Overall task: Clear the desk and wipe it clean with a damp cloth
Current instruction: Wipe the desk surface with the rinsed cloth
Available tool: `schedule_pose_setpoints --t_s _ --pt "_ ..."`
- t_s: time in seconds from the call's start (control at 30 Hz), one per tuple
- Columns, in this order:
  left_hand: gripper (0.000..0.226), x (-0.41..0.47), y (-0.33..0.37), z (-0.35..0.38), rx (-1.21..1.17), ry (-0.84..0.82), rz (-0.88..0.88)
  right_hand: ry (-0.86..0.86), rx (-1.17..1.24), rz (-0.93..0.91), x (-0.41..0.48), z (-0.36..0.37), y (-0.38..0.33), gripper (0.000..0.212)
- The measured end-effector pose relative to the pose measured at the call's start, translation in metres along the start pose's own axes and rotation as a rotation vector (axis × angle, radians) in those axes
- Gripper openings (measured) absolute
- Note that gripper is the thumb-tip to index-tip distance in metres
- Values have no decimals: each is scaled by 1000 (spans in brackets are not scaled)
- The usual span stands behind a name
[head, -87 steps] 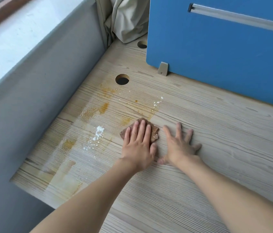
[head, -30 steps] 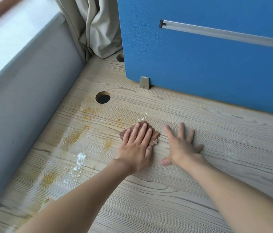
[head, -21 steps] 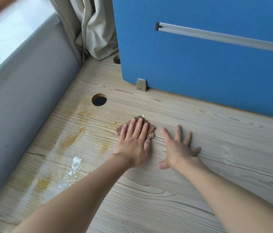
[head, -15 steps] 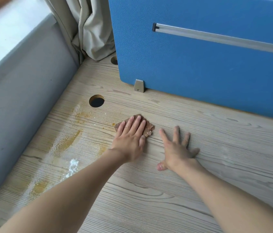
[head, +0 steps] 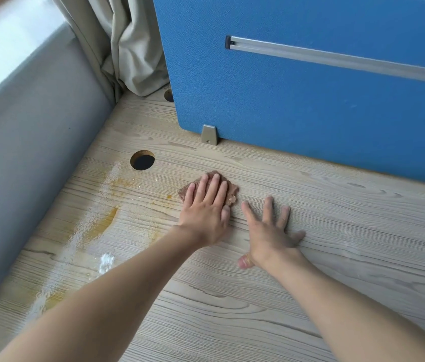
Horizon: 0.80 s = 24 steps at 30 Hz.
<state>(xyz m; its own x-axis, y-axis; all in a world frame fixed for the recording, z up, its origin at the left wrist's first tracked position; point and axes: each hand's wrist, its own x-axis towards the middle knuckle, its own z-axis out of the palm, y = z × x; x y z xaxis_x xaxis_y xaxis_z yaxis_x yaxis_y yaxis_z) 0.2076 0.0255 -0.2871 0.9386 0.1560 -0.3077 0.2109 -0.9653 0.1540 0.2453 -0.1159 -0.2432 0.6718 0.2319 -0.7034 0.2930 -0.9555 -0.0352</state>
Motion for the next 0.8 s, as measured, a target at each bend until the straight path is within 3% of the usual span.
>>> schedule_pose_setpoints --t_s 0.1,0.27,0.47,0.63,0.8 --pt "73 -8 -8 3 37 -4 109 -12 1 1 0 -2 -1 137" --pt "61 23 2 -9 -61 11 -52 -23 0 -8 2 -2 0 139" --pt "58 15 1 -4 -11 -1 80 -30 -7 -10 2 -3 -1 137" --pt "59 52 14 -16 -98 -15 -37 -45 -28 1 2 -4 -1 138" --pt "58 51 18 -14 -25 -31 143 -76 -41 3 2 -6 -3 136"
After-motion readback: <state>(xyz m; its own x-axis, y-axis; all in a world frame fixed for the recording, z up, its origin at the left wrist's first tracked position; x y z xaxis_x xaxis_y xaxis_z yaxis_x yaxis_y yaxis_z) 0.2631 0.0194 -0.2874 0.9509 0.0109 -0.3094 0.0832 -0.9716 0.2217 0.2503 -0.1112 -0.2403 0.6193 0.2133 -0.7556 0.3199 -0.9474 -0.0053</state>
